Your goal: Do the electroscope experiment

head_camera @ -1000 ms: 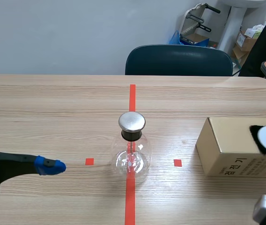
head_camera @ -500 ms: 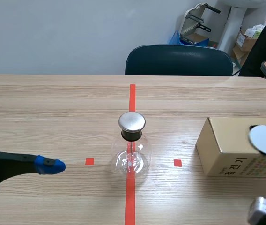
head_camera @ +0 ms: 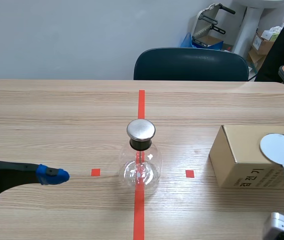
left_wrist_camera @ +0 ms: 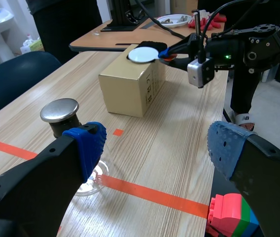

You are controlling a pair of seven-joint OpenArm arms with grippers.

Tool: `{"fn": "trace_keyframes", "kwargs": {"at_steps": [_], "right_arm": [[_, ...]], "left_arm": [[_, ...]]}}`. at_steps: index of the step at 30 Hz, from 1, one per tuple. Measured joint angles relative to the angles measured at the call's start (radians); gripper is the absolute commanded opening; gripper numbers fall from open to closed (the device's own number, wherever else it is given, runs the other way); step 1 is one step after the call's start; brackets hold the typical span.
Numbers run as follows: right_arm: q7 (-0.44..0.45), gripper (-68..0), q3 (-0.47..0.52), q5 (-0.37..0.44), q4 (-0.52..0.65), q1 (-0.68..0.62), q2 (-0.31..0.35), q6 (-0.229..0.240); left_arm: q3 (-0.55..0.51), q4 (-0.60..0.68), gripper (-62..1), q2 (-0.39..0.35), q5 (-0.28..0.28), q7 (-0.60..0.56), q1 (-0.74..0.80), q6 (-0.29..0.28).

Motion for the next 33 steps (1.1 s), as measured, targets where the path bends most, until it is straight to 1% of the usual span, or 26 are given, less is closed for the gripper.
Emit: {"fn": "trace_keyframes", "kwargs": {"at_steps": [2, 5, 6, 7, 8, 9, 10, 13, 14, 15, 16, 17, 18, 19, 21, 22, 23, 24, 26, 27, 29, 31, 32, 33], "right_arm": [[-0.045, -66.5, -0.003, 0.002, 0.0, 0.0, 0.0, 0.0], [-0.249, -66.5, -0.004, 0.011, 0.0, 0.001, -0.002, 0.0], [-0.302, -66.5, -0.003, 0.013, 0.0, 0.0, -0.002, 0.001], [-0.335, -66.5, -0.003, 0.013, 0.0, 0.0, -0.002, 0.001], [-0.343, -66.5, -0.003, 0.013, 0.0, 0.0, -0.002, 0.001], [-0.33, -66.5, -0.003, 0.013, 0.0, 0.0, -0.002, 0.001], [-0.296, -66.5, -0.003, 0.013, 0.0, 0.0, -0.002, 0.001], [-0.086, -66.5, 0.0, 0.012, 0.0, 0.0, 0.001, 0.0], [-0.031, -66.5, 0.0, 0.012, 0.0, 0.0, 0.0, 0.0], [0.003, -66.5, -0.001, 0.01, 0.0, 0.0, 0.0, 0.0], [0.017, -66.5, -0.001, 0.008, 0.0, 0.0, 0.0, 0.0], [0.008, -66.5, -0.001, 0.01, 0.0, 0.0, 0.0, 0.0], [-0.023, -66.5, -0.001, 0.013, 0.0, 0.0, 0.0, 0.0], [-0.081, -66.5, -0.003, 0.019, 0.0, 0.0, -0.001, 0.0], [-0.228, -66.5, -0.004, 0.029, 0.0, 0.0, -0.003, 0.0], [-0.284, -66.5, -0.003, 0.03, 0.0, 0.0, -0.003, 0.001], [-0.327, -66.5, -0.003, 0.032, 0.0, -0.003, -0.002, 0.001], [-0.342, -66.5, -0.003, 0.032, 0.0, -0.006, -0.002, 0.001], [-0.302, -66.5, -0.002, 0.031, 0.0, -0.012, -0.002, 0.001], [-0.249, -66.5, -0.002, 0.032, 0.0, -0.013, -0.002, 0.001], [-0.109, -66.5, 0.0, 0.03, 0.0, -0.013, -0.002, -0.001], [-0.01, -66.5, 0.0, 0.024, 0.0, -0.011, -0.002, -0.003], [0.002, -66.5, 0.0, 0.019, 0.0, -0.011, -0.003, -0.003], [-0.011, -66.5, -0.001, 0.019, 0.0, -0.011, -0.003, -0.002]], "left_arm": [[0.0, 0.0, -15.7, 0.0, 0.0, 0.0, 0.0, 0.0], [0.0, 0.0, -15.7, 0.0, 0.0, 0.0, 0.0, 0.0], [0.0, 0.0, -15.7, 0.0, 0.0, 0.0, 0.0, 0.0], [0.0, 0.0, -15.7, 0.0, 0.0, 0.0, 0.0, 0.0], [0.0, 0.0, -15.7, 0.0, 0.0, 0.0, 0.0, 0.0], [0.0, 0.0, -15.7, 0.0, 0.0, 0.0, 0.0, 0.0], [0.0, 0.0, -15.7, 0.0, 0.0, 0.0, 0.0, 0.0], [0.0, 0.0, -15.7, 0.0, 0.0, 0.0, 0.0, 0.0], [0.0, 0.0, -15.7, 0.0, 0.0, 0.0, 0.0, 0.0], [0.0, 0.0, -15.7, 0.0, 0.0, 0.0, 0.0, 0.0], [0.0, 0.0, -15.7, 0.0, 0.0, 0.0, 0.0, 0.0], [0.0, 0.0, -15.7, 0.0, 0.0, 0.0, 0.0, 0.0], [0.0, 0.0, -15.7, 0.0, 0.0, 0.0, 0.0, 0.0], [0.0, 0.0, -15.7, 0.0, 0.0, 0.0, 0.0, 0.0], [0.0, 0.0, -15.7, 0.0, 0.0, 0.001, 0.0, 0.0], [0.0, 0.0, -15.7, 0.0, 0.0, 0.001, 0.0, 0.0], [0.0, 0.0, -15.7, 0.0, 0.0, 0.001, 0.0, 0.0], [0.0, 0.0, -15.7, 0.0, 0.0, 0.0, 0.0, 0.0], [0.0, 0.0, -15.7, 0.0, 0.0, 0.001, 0.0, 0.0], [0.0, 0.0, -15.7, 0.0, 0.0, 0.001, 0.0, 0.0], [0.0, 0.0, -15.7, 0.0, 0.0, 0.001, 0.0, 0.0], [0.0, 0.0, -15.7, 0.0, 0.0, 0.001, 0.0, 0.0], [0.0, 0.0, -15.7, 0.0, 0.0, 0.001, 0.0, 0.0], [0.0, 0.0, -15.7, 0.0, 0.0, 0.001, 0.0, 0.0]]}}
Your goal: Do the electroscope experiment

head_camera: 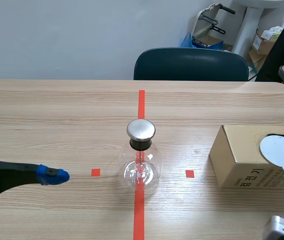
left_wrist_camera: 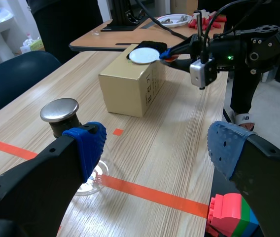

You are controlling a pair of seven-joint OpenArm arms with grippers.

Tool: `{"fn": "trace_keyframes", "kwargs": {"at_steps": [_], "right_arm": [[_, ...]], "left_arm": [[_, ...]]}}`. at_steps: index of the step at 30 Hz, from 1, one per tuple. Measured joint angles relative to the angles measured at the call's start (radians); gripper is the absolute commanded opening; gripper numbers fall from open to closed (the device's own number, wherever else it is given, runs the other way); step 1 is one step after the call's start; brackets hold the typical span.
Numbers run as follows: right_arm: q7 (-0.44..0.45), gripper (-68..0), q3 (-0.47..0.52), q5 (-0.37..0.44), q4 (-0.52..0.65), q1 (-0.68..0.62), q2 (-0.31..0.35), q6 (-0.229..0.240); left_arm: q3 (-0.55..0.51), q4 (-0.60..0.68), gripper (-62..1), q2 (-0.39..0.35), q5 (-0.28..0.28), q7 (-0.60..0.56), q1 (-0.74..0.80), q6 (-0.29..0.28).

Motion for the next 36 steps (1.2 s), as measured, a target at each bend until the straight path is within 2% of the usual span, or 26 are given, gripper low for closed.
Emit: {"fn": "trace_keyframes", "kwargs": {"at_steps": [1, 5, 6, 8, 12, 14, 16, 17, 20, 22, 24, 28, 30, 32, 36], "right_arm": [[-0.032, -66.5, -0.001, -0.003, 0.0, 0.0, 0.0, -0.001], [-0.296, -66.5, -0.002, 0.006, 0.0, 0.0, 0.0, 0.0], [-0.327, -66.5, -0.002, 0.01, 0.0, 0.0, 0.0, 0.001], [-0.299, -66.5, 0.0, 0.01, 0.0, 0.0, 0.001, 0.003], [-0.052, -66.5, 0.001, 0.005, 0.0, 0.0, 0.003, 0.001], [0.013, -66.5, 0.0, 0.002, 0.0, 0.0, 0.003, 0.002], [-0.006, -66.5, 0.0, 0.002, 0.0, 0.0, 0.002, 0.002], [-0.048, -66.5, -0.001, 0.001, 0.0, 0.0, 0.002, 0.001], [-0.248, -66.5, -0.002, 0.006, 0.0, 0.0, 0.0, 0.0], [-0.315, -66.5, -0.002, 0.011, 0.0, 0.0, 0.0, 0.001], [-0.286, -66.5, -0.001, 0.013, 0.0, 0.0, 0.0, 0.003], [-0.024, -66.5, 0.002, 0.006, 0.0, 0.0, 0.003, 0.002], [0.011, -66.5, 0.001, 0.0, 0.0, 0.0, 0.002, 0.002], [-0.05, -66.5, 0.0, -0.003, 0.0, 0.0, 0.0, -0.001], [-0.283, -66.5, -0.002, 0.006, 0.0, 0.0, 0.0, 0.0]], "left_arm": [[0.0, 0.0, -15.7, 0.0, 0.0, 0.0, 0.0, 0.0], [0.0, 0.0, -15.7, 0.0, 0.0, 0.0, 0.0, 0.0], [0.0, 0.0, -15.7, 0.0, 0.0, 0.0, 0.0, 0.0], [0.0, 0.0, -15.7, 0.0, 0.0, 0.0, 0.0, 0.0], [0.0, 0.0, -15.7, 0.0, 0.0, 0.0, 0.0, 0.0], [0.0, 0.0, -15.7, 0.0, 0.0, 0.0, 0.0, 0.0], [0.0, 0.0, -15.7, 0.0, 0.0, 0.0, 0.0, 0.0], [0.0, 0.0, -15.7, 0.0, 0.0, 0.0, 0.0, 0.0], [0.0, 0.0, -15.7, 0.0, 0.0, 0.0, 0.0, 0.0], [0.0, 0.0, -15.7, 0.0, 0.0, 0.0, 0.0, 0.0], [0.0, 0.0, -15.7, 0.0, 0.0, 0.0, 0.0, 0.0], [0.0, 0.0, -15.7, 0.0, -0.001, 0.0, 0.0, 0.0], [0.0, 0.0, -15.7, 0.0, 0.0, 0.0, 0.0, 0.0], [0.0, 0.0, -15.7, 0.0, 0.0, 0.0, 0.0, 0.0], [0.0, 0.0, -15.7, 0.0, 0.0, 0.0, 0.0, 0.0]]}}
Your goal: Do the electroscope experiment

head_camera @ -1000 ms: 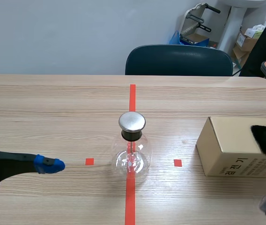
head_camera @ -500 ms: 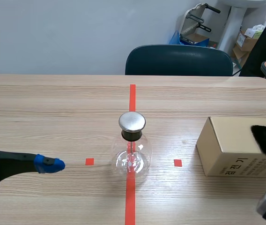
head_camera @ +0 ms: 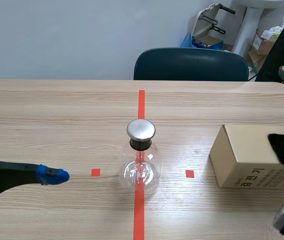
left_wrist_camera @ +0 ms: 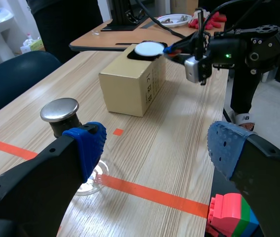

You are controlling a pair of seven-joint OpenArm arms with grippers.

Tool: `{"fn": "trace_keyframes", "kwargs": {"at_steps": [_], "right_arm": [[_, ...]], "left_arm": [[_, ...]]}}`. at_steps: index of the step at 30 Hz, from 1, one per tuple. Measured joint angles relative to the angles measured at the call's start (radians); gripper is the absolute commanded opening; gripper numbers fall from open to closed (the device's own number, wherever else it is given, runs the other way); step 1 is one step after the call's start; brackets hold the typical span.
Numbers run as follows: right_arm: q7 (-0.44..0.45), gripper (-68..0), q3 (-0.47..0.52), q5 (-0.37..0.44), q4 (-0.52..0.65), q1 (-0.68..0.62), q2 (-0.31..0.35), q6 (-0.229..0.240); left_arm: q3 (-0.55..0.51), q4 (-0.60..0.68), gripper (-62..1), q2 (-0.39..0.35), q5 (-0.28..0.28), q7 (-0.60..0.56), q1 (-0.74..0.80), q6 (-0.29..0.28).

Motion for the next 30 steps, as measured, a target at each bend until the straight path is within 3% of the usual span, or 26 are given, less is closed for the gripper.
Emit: {"fn": "trace_keyframes", "kwargs": {"at_steps": [3, 7, 9, 11, 16, 30], "right_arm": [[-0.004, -66.5, 0.001, 0.001, 0.0, 0.0, 0.0, 0.003], [0.183, -66.5, 0.002, 0.003, 0.0, 0.0, 0.0, 0.002], [0.226, -66.5, 0.002, 0.0, 0.0, 0.0, 0.0, 0.0], [0.214, -66.5, 0.002, 0.0, 0.0, 0.0, 0.0, 0.0], [0.089, -66.5, 0.001, -0.003, 0.0, 0.0, 0.0, 0.0], [0.112, -66.5, 0.001, 0.0, 0.0, 0.0, 0.0, 0.0]], "left_arm": [[0.0, 0.0, -15.7, 0.0, 0.0, 0.0, 0.0, 0.0], [0.0, 0.0, -15.7, 0.0, 0.0, 0.0, 0.0, 0.0], [0.0, 0.0, -15.7, 0.0, 0.0, 0.0, 0.0, 0.0], [0.0, 0.0, -15.7, 0.0, 0.0, 0.0, 0.0, 0.0], [0.0, 0.0, -15.7, 0.0, 0.0, 0.0, 0.0, 0.0], [0.0, 0.0, -15.7, 0.0, 0.0, 0.0, 0.0, 0.0]]}}
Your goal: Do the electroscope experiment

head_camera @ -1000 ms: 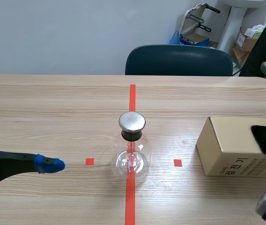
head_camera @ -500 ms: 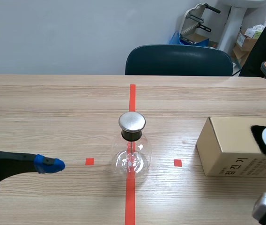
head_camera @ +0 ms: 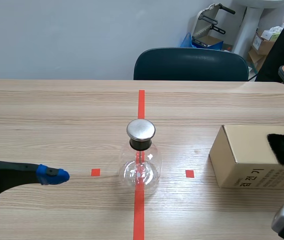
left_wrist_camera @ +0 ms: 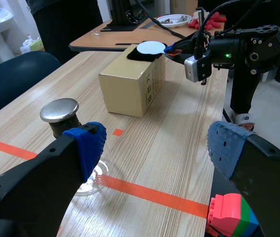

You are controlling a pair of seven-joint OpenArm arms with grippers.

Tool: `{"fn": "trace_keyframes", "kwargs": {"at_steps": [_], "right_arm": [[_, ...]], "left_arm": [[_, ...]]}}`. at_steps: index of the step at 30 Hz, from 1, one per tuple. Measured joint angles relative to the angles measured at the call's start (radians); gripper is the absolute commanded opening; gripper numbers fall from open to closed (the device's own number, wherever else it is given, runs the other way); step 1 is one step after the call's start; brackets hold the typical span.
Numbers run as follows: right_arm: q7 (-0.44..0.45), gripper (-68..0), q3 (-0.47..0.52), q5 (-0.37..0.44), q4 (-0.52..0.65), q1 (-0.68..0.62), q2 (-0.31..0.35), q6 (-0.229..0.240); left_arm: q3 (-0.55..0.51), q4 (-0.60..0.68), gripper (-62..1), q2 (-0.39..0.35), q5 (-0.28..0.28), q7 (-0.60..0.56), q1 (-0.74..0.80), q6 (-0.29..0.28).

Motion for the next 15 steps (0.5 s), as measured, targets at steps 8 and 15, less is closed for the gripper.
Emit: {"fn": "trace_keyframes", "kwargs": {"at_steps": [8, 15], "right_arm": [[0.0, -66.5, 0.0, 0.0, 0.0, 0.0, 0.0, 0.0], [-0.005, -66.5, 0.0, 0.009, 0.031, 0.0, 0.02, 0.011]], "left_arm": [[0.0, 0.0, -15.7, 0.0, 0.0, 0.0, 0.0, 0.011], [0.0, 0.0, -15.7, 0.0, 0.0, 0.004, 0.0, 0.019]]}}
